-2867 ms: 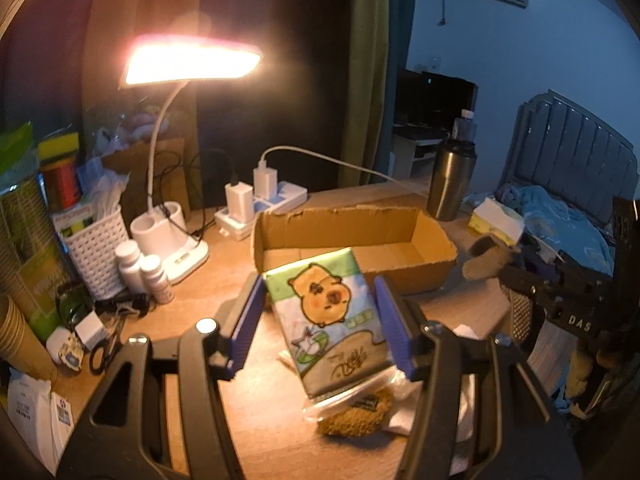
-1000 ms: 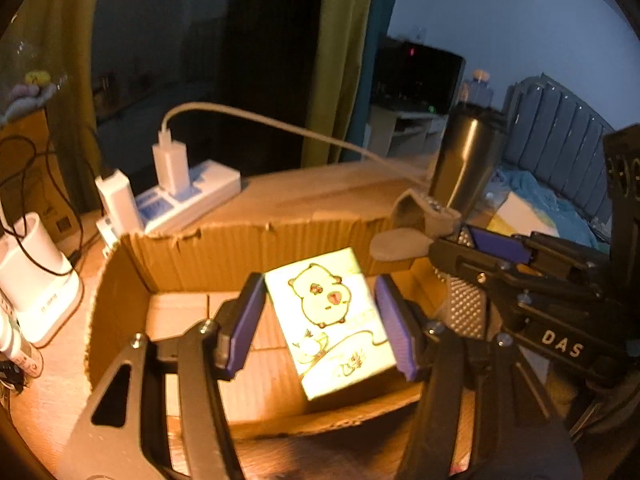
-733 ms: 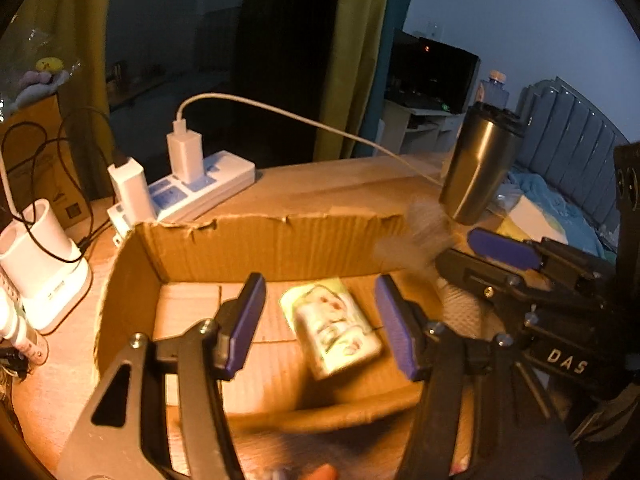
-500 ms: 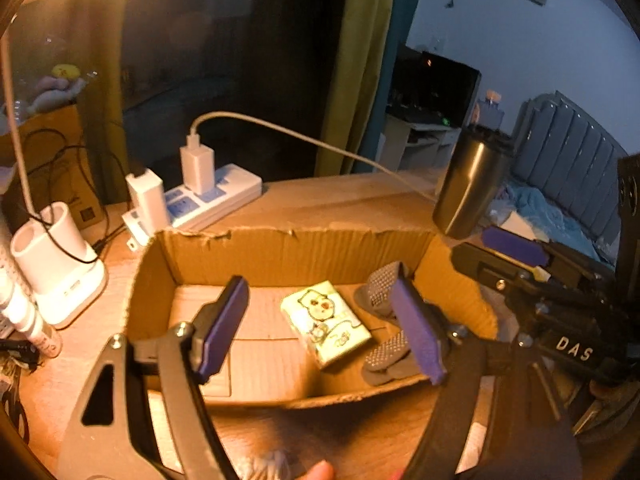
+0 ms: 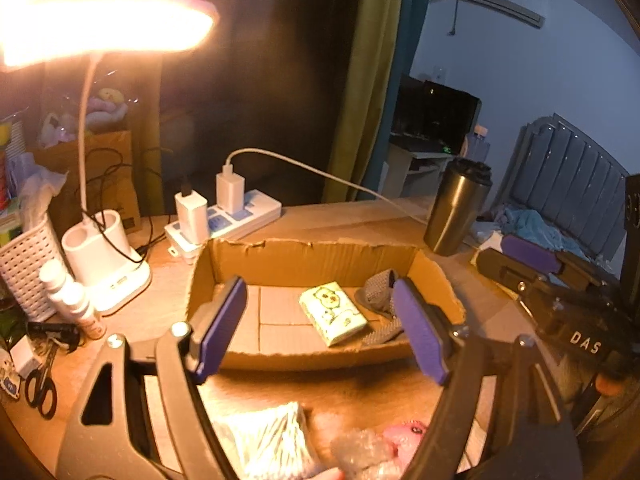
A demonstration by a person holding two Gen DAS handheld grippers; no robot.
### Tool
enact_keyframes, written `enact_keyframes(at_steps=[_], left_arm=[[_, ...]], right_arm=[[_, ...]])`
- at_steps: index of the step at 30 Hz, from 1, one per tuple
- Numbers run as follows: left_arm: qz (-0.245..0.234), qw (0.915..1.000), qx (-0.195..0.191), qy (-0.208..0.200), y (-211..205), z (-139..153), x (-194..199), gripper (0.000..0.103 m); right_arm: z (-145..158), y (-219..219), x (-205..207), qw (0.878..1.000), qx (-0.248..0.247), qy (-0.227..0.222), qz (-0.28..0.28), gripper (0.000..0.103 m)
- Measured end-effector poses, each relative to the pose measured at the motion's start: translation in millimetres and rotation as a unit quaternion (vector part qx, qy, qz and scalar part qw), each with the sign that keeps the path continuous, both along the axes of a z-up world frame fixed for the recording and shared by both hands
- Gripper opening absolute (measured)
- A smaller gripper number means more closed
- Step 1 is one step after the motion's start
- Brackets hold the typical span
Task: Organize soft objects
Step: 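Withdraw both open tools from the box back over the table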
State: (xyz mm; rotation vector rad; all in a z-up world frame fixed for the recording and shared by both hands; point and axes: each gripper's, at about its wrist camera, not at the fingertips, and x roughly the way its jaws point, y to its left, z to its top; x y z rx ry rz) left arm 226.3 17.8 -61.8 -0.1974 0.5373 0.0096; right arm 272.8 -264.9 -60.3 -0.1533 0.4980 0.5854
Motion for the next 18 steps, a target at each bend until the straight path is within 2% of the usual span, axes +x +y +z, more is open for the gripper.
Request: enact_keyframes(at_steps=[7, 10, 18], left_arm=[[0.008, 0.9999, 0.006, -0.015, 6, 11, -29, 0.077], [0.009, 0.9995, 0.018, -0.025, 5, 17, -42, 0.077], [0.014, 0.9989, 0.014, -0.043, 9, 21, -75, 0.077]], right_arm=[[11, -1, -26, 1.000, 0.003, -0.016, 0.004, 0.064], [14, 1, -38, 1.000, 0.000, -0.019, 0.007, 0.064], [14, 4, -64, 1.000, -0.005, -0.023, 0.012, 0.064]])
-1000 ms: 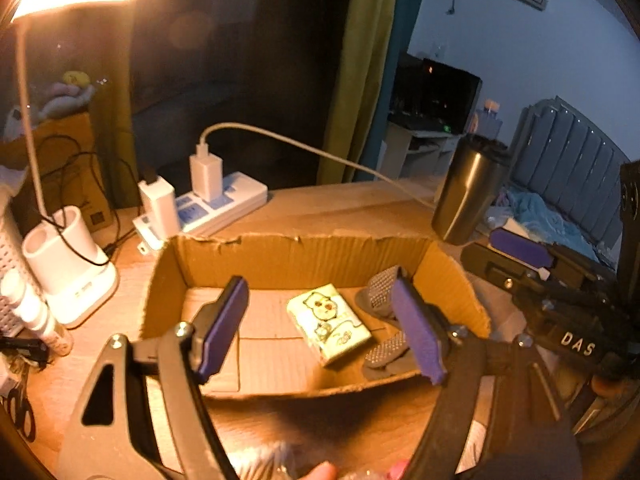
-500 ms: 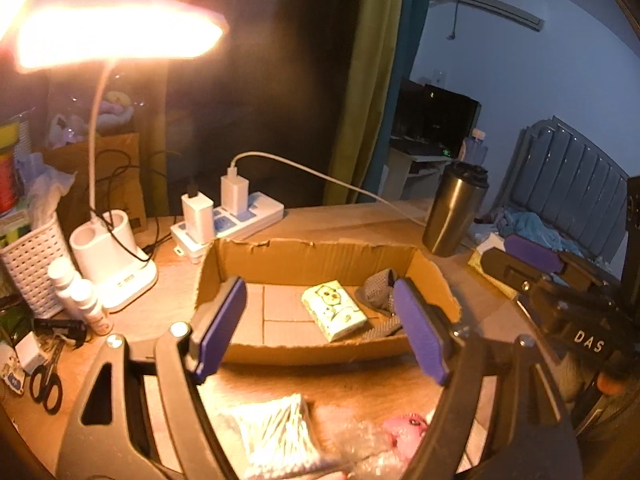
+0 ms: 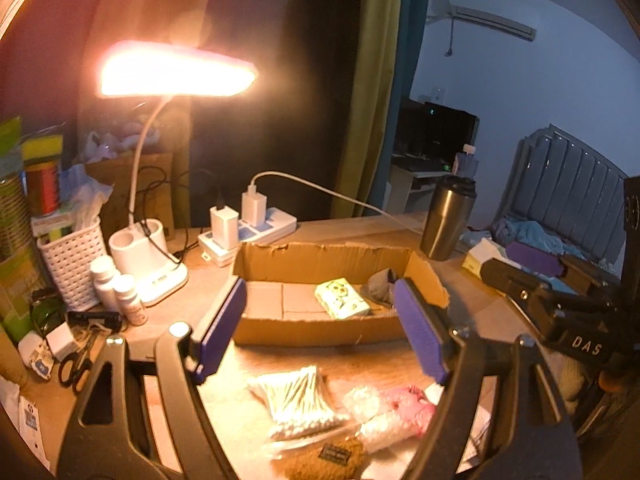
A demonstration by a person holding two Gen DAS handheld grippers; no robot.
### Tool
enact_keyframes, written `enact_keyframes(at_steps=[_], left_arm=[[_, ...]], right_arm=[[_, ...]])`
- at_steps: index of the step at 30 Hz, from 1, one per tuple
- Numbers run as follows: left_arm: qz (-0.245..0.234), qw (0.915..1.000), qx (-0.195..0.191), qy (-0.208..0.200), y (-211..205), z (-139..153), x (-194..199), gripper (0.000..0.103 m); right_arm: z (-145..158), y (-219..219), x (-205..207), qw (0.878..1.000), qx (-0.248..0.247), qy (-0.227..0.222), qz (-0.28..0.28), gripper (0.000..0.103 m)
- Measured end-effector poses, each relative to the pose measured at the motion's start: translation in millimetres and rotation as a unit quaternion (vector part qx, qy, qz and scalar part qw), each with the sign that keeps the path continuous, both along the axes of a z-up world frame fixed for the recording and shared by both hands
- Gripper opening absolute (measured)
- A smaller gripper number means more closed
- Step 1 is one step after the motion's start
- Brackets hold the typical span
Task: Organize soft objects
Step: 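Withdraw both open tools from the box back over the table, then grasp the bubble-wrap bag with the right tool while the left tool approaches the cotton swab bag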
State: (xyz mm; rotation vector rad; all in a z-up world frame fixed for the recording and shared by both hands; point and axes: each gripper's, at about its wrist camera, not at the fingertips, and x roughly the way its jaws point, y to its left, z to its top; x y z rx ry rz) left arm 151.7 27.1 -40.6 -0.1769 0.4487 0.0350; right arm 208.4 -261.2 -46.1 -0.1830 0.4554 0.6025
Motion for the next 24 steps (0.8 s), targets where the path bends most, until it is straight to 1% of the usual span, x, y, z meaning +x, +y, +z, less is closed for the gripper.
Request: enact_keyframes(at_steps=[6, 14, 24], left_arm=[[0.007, 0.9999, -0.007, -0.001, 8, -8, -26, 0.077], [0.014, 0.9996, -0.025, 0.002, 13, -22, -49, 0.077], [0.012, 0.9996, -0.024, 0.014, 15, -41, -59, 0.077]], right_arm=[[-9, 3, -16, 1.000, -0.009, 0.008, 0.004, 0.064], [-24, 8, -34, 1.000, -0.025, 0.018, 0.005, 0.064], [-49, 13, -41, 0.998, -0.037, 0.046, 0.006, 0.064]])
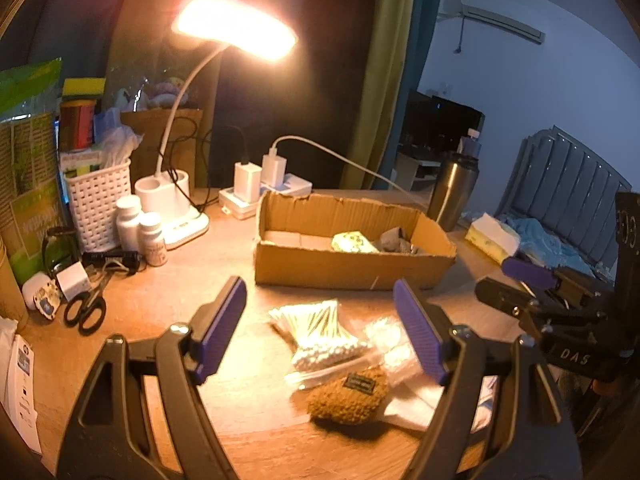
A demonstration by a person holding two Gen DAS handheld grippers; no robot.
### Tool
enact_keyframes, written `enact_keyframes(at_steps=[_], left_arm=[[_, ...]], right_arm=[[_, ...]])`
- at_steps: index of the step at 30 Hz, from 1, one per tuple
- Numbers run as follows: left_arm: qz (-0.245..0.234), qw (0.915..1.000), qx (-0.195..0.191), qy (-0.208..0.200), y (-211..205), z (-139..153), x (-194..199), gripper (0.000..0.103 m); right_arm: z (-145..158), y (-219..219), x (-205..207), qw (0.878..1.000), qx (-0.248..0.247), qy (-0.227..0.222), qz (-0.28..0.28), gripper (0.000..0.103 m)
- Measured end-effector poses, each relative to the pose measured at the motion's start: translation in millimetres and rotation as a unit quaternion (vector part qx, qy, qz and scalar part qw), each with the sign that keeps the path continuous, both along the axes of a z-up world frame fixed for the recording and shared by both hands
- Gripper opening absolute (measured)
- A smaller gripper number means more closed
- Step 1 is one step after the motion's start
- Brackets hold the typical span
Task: Organize soft objects
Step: 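Grasp the bubble-wrap bag with the right tool while the left tool approaches the cotton swab bag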
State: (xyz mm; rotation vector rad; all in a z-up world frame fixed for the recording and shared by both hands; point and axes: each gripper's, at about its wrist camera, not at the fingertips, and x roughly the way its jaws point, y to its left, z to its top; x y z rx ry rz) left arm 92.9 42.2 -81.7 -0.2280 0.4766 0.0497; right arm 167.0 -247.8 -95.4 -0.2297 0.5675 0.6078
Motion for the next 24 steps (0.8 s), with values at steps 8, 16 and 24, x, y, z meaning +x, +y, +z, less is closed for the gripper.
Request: enact_keyframes(at_steps=[8, 16, 24], left_arm=[[0.002, 0.9999, -0.001, 0.015, 7, -17, 2, 0.077], [0.006, 0.9994, -0.018, 0.030, 17, -33, 7, 0.077], [0.011, 0.9983, -0.031, 0.047, 30, -44, 17, 0.077]], right_arm=[[-26, 15, 9, 0.999, -0.016, 0.034, 0.012, 0.064], [-47, 41, 19, 0.997, -0.042, 0.053, 0.030, 0.064], [-65, 59, 30, 0.994, -0.067, 0.077, 0.029, 0.063]])
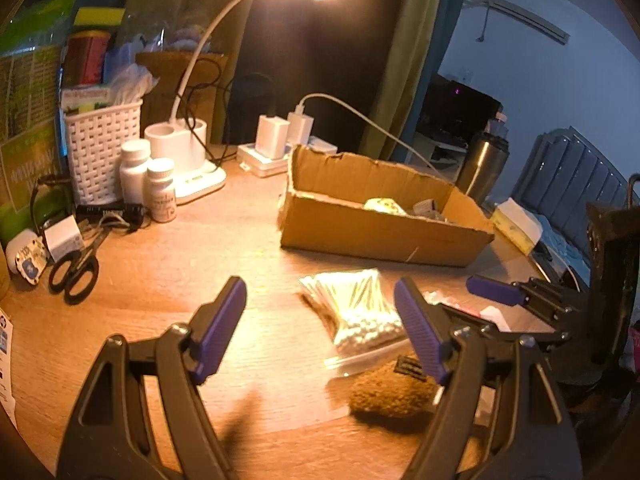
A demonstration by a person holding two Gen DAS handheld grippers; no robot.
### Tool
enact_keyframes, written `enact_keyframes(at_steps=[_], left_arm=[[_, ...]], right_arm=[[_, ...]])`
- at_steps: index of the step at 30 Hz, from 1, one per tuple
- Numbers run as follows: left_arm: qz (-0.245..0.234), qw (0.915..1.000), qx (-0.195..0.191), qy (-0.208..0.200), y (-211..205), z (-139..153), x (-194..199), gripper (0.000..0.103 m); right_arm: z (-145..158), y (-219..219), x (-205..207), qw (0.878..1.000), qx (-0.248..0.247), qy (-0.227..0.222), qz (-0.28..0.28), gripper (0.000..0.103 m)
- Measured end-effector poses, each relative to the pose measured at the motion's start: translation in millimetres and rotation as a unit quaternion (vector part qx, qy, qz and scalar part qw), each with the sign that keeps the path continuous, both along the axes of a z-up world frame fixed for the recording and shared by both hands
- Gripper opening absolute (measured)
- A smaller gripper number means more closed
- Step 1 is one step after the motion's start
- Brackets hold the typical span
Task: Organize soft objects
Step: 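Grasp the bubble-wrap bag with the right tool while the left tool approaches the cotton swab bag, then close the left tool on the bag of cotton swabs and lift it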
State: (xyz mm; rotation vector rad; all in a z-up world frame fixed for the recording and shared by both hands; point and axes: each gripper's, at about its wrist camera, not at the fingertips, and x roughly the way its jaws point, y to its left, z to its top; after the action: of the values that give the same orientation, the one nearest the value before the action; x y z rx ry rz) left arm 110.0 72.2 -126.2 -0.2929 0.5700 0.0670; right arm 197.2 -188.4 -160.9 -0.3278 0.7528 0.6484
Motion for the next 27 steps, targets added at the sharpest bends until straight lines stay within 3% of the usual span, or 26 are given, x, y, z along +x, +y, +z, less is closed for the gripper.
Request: enact_keyframes(at_steps=[4, 6, 8, 19, 27], left_arm=[[0.000, 0.9999, -0.006, 0.008, 5, -5, 5, 0.077], [-0.003, 0.9999, -0.005, 0.012, 4, -6, 8, 0.077], [-0.006, 0.9998, -0.004, 0.016, 3, -6, 11, 0.077], [-0.028, 0.9980, 0.009, 0.056, -19, -14, 43, 0.077], [-0.036, 0.9911, 0.030, 0.124, -39, -33, 77, 0.077]], right_arm=[[-9, 6, 2, 1.000, -0.013, 0.012, 0.009, 0.055], [-11, 9, 1, 1.000, -0.015, 0.014, 0.020, 0.040], [-11, 10, -2, 1.000, -0.016, 0.007, 0.026, 0.034], [19, -23, 5, 0.999, 0.045, -0.016, 0.018, 0.033], [25, -55, 19, 0.997, 0.071, -0.021, -0.004, 0.033]])
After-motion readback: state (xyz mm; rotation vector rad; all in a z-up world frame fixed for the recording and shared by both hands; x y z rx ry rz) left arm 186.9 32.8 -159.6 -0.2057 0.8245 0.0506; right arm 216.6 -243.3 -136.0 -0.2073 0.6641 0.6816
